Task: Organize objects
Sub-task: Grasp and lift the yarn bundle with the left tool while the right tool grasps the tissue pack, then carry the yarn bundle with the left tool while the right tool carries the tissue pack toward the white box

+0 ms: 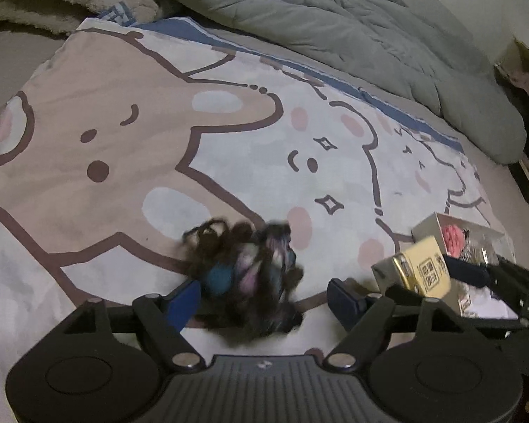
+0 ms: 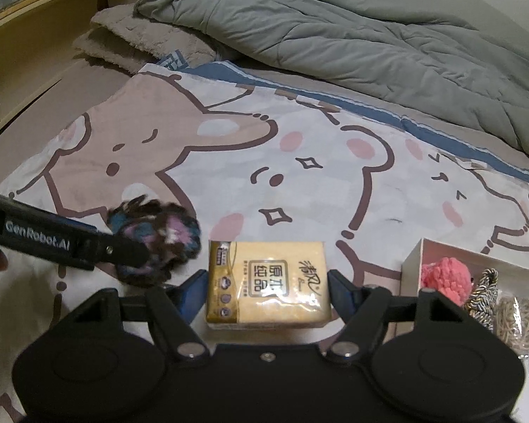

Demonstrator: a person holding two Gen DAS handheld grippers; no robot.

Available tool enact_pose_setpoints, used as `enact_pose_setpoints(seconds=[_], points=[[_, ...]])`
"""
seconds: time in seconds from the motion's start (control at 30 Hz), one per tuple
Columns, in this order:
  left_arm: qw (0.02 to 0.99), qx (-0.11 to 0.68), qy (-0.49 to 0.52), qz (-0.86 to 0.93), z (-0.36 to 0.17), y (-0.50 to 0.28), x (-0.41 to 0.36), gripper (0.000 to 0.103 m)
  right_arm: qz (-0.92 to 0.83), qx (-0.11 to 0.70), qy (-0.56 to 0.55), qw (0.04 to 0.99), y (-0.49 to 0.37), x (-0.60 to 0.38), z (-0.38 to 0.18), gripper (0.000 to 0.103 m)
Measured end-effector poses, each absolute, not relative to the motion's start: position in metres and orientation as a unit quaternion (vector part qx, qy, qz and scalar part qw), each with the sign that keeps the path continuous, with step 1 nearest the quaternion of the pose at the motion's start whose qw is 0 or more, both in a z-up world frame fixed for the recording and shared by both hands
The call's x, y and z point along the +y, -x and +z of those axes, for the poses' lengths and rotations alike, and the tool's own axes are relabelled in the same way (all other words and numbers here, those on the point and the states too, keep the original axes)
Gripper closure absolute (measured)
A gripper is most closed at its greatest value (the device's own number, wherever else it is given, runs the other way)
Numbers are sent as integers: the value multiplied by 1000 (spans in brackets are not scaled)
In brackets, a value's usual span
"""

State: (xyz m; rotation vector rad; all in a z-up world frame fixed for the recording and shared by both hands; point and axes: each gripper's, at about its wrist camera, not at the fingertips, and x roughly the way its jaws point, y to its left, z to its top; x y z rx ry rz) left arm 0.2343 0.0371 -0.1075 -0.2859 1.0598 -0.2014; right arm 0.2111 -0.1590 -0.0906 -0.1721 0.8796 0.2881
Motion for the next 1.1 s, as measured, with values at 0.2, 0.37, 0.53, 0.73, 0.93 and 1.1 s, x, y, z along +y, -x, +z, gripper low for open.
enact_pose_setpoints(seconds=[0.2,0.37,0.53,0.73,0.93,1.1], points=[[856,506,81,-74,-117,-244,23,25,144,426,80,890,-215,-161,-94,30],[851,518,53,-68,-126,-251,24,26,148,434,82,885,-219,-163,-99,30],[848,524,41,-65,-131,-255,28,45,151,440,83,881,-222,-162,-104,30],[852,517,49,-61,-128,-255,38,63,151,437,84,882,-220,-162,-102,30],[860,502,58,-64,-115,-249,42,70,147,429,79,888,-216,-161,-96,30],[873,478,67,-67,-98,-241,45,71,147,415,74,895,-211,-161,-86,30]])
